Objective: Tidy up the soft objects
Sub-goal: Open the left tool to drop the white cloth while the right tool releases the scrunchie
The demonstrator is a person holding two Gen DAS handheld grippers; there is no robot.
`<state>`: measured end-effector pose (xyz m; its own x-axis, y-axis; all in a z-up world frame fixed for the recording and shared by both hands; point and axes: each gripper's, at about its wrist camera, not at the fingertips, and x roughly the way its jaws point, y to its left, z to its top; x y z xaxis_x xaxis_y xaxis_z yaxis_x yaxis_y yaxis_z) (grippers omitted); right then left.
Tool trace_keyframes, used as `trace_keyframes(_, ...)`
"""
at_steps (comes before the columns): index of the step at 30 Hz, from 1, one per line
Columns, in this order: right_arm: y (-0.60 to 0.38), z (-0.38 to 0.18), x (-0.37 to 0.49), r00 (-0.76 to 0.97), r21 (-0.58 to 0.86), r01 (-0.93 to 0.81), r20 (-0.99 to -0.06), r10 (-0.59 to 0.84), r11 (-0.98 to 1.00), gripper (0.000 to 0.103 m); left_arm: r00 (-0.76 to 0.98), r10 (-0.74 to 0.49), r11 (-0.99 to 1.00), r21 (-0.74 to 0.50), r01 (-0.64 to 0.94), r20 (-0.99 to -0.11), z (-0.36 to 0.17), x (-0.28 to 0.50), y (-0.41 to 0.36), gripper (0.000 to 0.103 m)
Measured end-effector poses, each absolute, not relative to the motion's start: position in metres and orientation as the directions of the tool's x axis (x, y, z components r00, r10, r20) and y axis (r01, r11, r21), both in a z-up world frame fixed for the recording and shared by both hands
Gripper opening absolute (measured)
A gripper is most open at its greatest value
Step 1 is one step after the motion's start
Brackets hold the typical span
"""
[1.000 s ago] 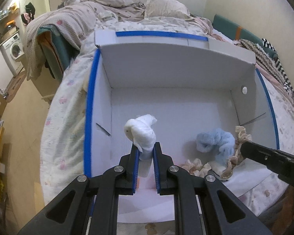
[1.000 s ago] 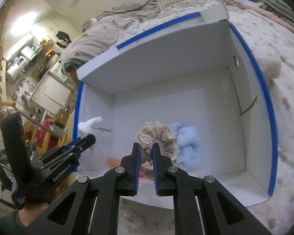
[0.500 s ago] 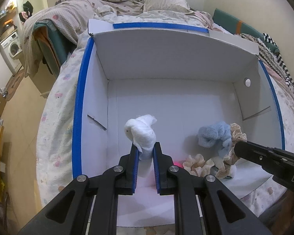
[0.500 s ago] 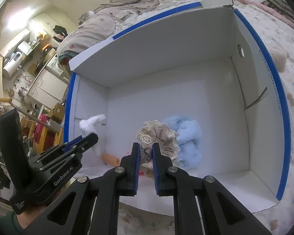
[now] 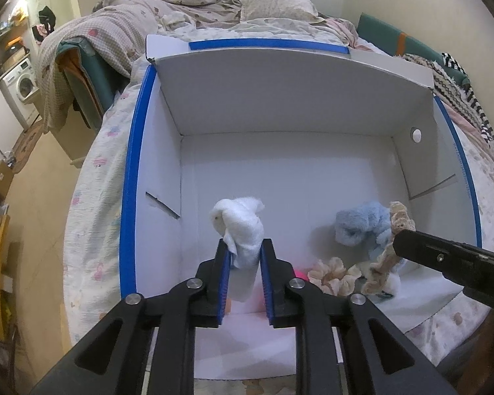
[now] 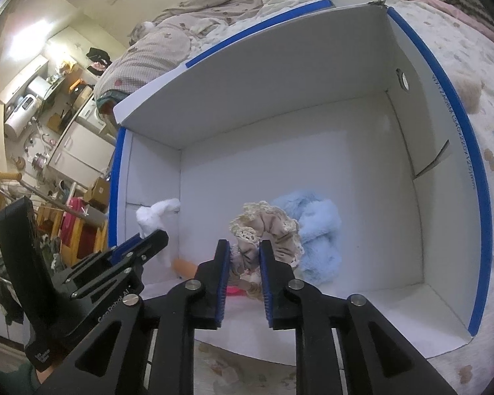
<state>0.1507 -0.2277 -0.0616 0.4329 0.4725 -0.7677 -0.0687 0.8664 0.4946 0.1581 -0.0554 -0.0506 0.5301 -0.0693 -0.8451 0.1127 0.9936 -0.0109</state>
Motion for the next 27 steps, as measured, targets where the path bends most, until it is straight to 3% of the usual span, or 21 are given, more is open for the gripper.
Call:
trace_keyframes(2, -0.229, -0.062, 0.151, 0.435, 0.493, -0.061, -0.769, 0.468, 0.868, 0.046, 0.530, -0.067, 0.994, -0.010, 0.109, -0.845, -0.051, 0.158, -0.055, 0.035)
trace_keyframes(3, -0.229, -0.062, 0.151, 0.436, 0.494, -0.057, -0.769, 0.467, 0.868, 0.070, 0.533, -0.065, 0.994, -0.010, 0.105, -0.844, -0.050, 0.158, -0.056, 0.044)
trace_keyframes(4, -0.230, -0.062, 0.151, 0.438, 0.495, -0.050, -0.769, 0.465, 0.867, 0.077, 0.539, -0.061, 0.995, -0.010, 0.098, -0.840, -0.049, 0.157, -0.056, 0.064)
trace_keyframes(5, -0.231, -0.061, 0.151, 0.444, 0.498, -0.042, -0.767, 0.462, 0.866, 0.077, 0.550, -0.059, 0.996, -0.011, 0.090, -0.833, -0.047, 0.156, -0.055, 0.074)
trace_keyframes(27, -0.236, -0.059, 0.148, 0.455, 0.507, -0.012, -0.765, 0.456, 0.862, 0.077, 0.592, -0.033, 0.996, 0.026, 0.091, -0.805, -0.036, 0.139, -0.051, 0.074)
